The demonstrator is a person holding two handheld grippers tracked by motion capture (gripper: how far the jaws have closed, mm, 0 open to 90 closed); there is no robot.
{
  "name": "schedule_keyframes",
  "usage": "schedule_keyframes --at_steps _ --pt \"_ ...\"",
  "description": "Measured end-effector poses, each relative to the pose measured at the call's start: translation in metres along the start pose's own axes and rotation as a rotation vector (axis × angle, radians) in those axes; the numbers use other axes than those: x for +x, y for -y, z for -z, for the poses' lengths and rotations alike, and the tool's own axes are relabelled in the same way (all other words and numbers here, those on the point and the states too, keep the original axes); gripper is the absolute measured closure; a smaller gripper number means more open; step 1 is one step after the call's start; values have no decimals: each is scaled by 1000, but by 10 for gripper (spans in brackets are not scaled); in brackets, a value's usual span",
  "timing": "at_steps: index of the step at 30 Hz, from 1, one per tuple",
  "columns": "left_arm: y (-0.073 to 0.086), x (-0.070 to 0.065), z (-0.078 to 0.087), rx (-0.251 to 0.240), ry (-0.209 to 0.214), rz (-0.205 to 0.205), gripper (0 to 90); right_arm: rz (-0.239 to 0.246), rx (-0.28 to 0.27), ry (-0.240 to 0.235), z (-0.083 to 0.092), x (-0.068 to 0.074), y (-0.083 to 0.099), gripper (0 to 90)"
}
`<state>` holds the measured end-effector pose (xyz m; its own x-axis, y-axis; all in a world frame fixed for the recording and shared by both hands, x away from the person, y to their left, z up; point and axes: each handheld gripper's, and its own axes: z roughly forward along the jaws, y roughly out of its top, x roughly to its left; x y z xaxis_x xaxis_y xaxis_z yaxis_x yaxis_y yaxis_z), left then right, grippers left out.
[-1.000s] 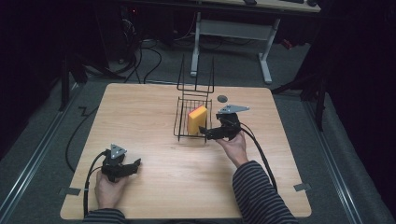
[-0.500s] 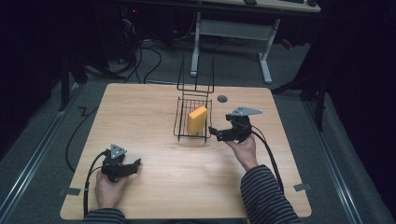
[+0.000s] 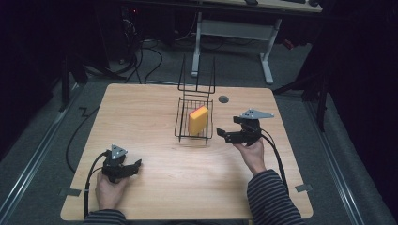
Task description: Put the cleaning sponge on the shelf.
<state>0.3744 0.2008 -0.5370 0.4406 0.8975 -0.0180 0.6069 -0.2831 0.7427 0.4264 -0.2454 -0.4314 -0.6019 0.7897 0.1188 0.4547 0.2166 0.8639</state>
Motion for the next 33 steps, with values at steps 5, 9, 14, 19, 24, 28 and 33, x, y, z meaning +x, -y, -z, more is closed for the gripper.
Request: schedule_keyframes --at_steps 5,9,14,19,24,28,33 --pt "0 0 0 0 0 0 261 -3 -10 16 7 -2 6 72" --pt "0 0 0 0 0 0 261 -13 -1 26 14 -5 11 72" --pt "0 0 0 0 0 0 262 -25 -22 27 22 -7 12 80" --pt "0 0 0 0 0 0 261 -36 -12 36 27 -9 22 80" --pt "0 0 0 0 0 0 261 -50 -36 39 34 -10 27 88" --pt "0 0 0 0 0 0 261 -57 -44 47 39 -11 31 92" --pt "0 0 0 0 -1 0 261 -72 -44 47 43 -12 38 93"
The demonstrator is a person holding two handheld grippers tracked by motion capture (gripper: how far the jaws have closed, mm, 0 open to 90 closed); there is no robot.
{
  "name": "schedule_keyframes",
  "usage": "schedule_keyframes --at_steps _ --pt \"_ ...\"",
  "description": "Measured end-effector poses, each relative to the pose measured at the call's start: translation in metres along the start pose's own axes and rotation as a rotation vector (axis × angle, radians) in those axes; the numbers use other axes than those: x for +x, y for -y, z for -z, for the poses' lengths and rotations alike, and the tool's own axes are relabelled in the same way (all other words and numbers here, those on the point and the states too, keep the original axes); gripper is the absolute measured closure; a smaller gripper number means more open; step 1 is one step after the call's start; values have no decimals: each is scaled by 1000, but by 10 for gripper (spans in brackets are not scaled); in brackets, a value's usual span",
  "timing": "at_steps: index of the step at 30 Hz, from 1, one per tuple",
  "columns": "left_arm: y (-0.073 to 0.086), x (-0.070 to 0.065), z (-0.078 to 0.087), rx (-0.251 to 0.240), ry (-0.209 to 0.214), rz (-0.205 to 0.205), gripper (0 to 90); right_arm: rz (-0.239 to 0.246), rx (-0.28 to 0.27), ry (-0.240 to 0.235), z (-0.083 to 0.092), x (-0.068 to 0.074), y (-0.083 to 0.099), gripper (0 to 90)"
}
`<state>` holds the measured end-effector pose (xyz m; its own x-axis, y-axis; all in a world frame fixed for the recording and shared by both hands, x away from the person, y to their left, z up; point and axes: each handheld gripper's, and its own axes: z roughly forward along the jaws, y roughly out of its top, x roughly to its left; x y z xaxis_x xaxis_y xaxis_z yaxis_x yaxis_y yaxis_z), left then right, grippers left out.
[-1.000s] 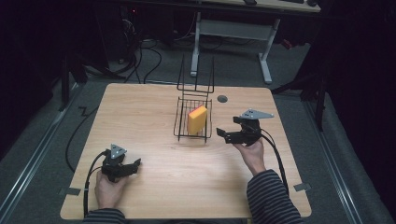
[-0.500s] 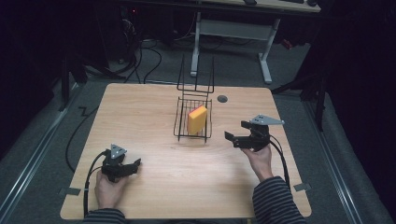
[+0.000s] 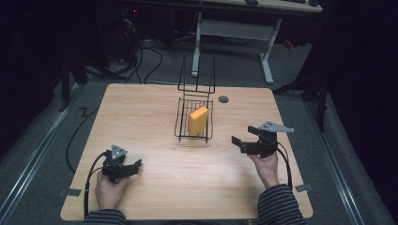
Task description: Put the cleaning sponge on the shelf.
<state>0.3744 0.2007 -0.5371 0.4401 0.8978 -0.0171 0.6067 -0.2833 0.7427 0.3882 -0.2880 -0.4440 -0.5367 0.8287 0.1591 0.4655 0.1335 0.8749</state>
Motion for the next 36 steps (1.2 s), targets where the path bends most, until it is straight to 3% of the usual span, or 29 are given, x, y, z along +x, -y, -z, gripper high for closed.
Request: schedule_keyframes --at_steps 11,25,36 --pt "0 0 0 0 1 0 261 7 -5 9 6 6 1 116" --pt "0 0 0 0 0 0 261 -45 -16 35 16 -2 25 134" --pt "0 0 0 0 0 0 261 -51 23 52 12 -7 48 168"
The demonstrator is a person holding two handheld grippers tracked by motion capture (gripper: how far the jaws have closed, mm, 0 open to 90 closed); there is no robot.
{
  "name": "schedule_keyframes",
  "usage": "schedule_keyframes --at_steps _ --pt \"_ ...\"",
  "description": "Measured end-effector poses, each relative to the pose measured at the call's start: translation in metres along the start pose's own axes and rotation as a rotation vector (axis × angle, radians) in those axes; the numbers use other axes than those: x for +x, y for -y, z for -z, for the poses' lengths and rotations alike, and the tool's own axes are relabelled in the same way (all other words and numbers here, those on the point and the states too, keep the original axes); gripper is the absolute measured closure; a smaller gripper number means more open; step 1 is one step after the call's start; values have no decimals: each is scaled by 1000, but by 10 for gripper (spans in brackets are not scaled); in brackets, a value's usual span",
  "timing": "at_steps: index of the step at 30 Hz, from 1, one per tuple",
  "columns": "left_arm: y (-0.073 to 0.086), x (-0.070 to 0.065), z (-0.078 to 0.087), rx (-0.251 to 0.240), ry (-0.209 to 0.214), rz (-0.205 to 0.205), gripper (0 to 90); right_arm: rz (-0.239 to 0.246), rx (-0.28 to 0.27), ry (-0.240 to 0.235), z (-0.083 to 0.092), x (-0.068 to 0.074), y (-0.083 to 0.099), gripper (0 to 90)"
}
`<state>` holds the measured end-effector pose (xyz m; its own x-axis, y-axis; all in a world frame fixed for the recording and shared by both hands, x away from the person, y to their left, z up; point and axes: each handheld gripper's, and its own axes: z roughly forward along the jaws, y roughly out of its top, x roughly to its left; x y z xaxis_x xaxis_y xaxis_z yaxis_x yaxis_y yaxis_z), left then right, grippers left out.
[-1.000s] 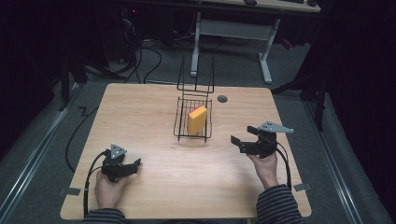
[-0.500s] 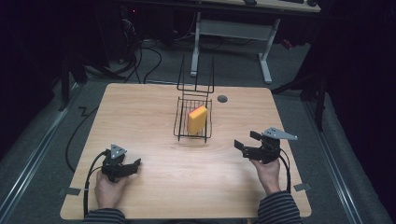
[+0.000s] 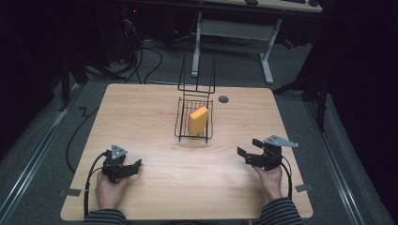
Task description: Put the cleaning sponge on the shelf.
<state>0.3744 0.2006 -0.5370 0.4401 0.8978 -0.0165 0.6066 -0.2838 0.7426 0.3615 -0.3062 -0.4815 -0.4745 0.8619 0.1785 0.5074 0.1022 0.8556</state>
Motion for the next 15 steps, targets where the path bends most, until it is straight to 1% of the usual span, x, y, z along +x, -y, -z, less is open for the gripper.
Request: schedule_keyframes --at_steps 5,7,8,9,12,15 --pt "0 0 0 0 0 0 261 -7 40 25 -6 -4 14 179" --pt "0 0 0 0 0 0 261 0 55 39 -9 -6 18 184" --pt "0 0 0 0 0 0 261 4 74 56 -11 -6 22 188" --pt "0 0 0 0 0 0 261 7 88 62 -13 -7 24 188" --pt "0 0 0 0 0 0 261 -9 126 81 -18 -9 31 197" --pt "0 0 0 0 0 0 261 5 157 107 -22 -8 35 200"
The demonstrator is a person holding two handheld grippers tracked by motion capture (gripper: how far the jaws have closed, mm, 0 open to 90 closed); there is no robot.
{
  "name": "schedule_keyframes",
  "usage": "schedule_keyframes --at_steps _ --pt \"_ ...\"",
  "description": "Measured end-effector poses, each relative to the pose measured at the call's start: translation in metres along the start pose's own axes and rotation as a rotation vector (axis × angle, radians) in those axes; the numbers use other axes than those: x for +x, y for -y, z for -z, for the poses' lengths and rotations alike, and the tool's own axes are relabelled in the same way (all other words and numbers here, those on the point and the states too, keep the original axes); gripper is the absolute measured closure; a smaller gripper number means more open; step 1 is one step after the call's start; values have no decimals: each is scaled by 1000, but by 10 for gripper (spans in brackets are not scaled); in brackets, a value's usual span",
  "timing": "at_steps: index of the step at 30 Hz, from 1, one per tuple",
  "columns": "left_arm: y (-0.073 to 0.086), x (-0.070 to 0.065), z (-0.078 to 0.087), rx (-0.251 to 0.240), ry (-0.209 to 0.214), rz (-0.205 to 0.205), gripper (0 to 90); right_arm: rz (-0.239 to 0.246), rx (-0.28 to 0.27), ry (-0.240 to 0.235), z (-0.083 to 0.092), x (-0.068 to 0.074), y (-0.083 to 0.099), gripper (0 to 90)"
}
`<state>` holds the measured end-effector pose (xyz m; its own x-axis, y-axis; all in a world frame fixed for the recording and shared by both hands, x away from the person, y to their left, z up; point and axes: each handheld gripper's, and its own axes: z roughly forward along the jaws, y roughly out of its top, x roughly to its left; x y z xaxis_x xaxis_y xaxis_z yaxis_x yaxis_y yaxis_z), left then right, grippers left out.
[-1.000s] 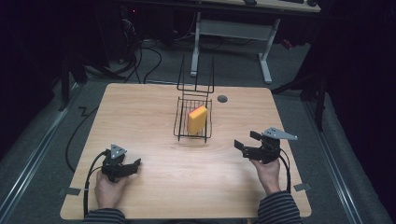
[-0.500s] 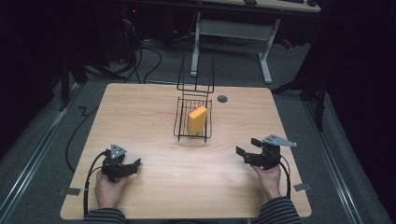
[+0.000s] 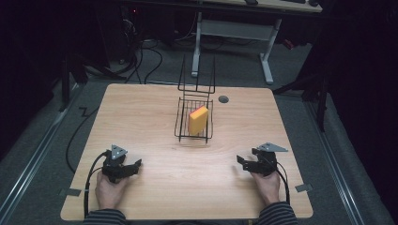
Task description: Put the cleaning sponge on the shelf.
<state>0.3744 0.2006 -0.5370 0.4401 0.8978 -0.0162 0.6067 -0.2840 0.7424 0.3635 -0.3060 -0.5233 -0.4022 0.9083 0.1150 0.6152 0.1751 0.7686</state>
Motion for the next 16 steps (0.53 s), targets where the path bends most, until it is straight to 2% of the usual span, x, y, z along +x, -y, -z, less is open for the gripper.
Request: schedule_keyframes --at_steps 4,6,9,16 --pt "0 0 0 0 0 0 261 28 64 44 -7 2 3 213" --pt "0 0 0 0 0 -1 261 39 79 67 -8 3 3 230" --pt "0 0 0 1 0 0 261 93 91 101 -10 8 3 231" --pt "0 0 0 1 0 0 261 99 90 96 -10 8 3 230"
